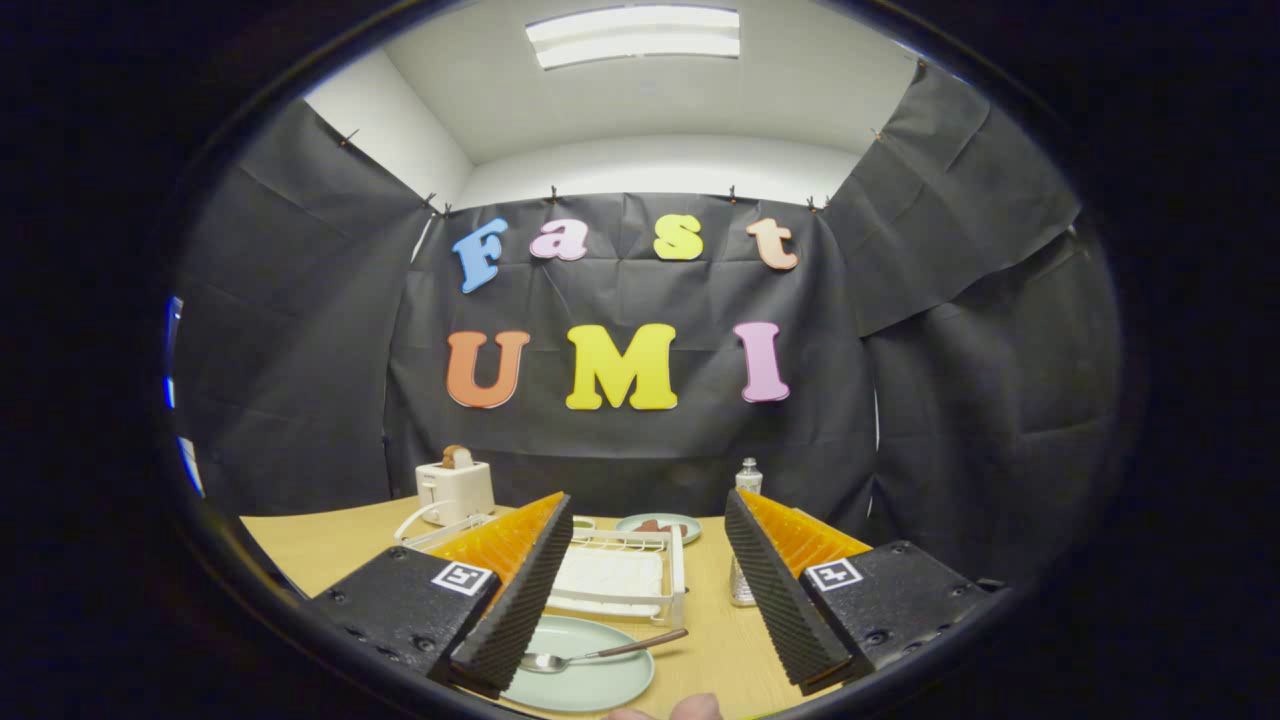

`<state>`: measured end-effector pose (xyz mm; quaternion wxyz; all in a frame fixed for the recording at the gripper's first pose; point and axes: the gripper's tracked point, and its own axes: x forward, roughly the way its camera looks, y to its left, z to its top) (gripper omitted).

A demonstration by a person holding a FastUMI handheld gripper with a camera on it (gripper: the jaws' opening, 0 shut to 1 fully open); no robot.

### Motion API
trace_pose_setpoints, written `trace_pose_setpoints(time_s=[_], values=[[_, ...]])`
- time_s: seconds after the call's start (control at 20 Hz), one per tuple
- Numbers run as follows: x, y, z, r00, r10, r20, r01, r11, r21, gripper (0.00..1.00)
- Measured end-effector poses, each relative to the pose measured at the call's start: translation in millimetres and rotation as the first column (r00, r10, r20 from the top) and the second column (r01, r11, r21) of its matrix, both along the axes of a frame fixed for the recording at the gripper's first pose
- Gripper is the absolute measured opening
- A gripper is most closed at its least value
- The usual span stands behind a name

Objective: Take the plate from the dish rack, then take the spoon from the basket and place it into the plate.

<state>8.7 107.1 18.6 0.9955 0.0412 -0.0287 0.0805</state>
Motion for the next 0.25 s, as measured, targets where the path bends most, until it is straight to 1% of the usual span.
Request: trace_pose_setpoints(time_s=[0.25], values=[[-0.7,1.4,1.6,1.000,-0.006,0.014,0.006,1.000,-0.013,0.98]])
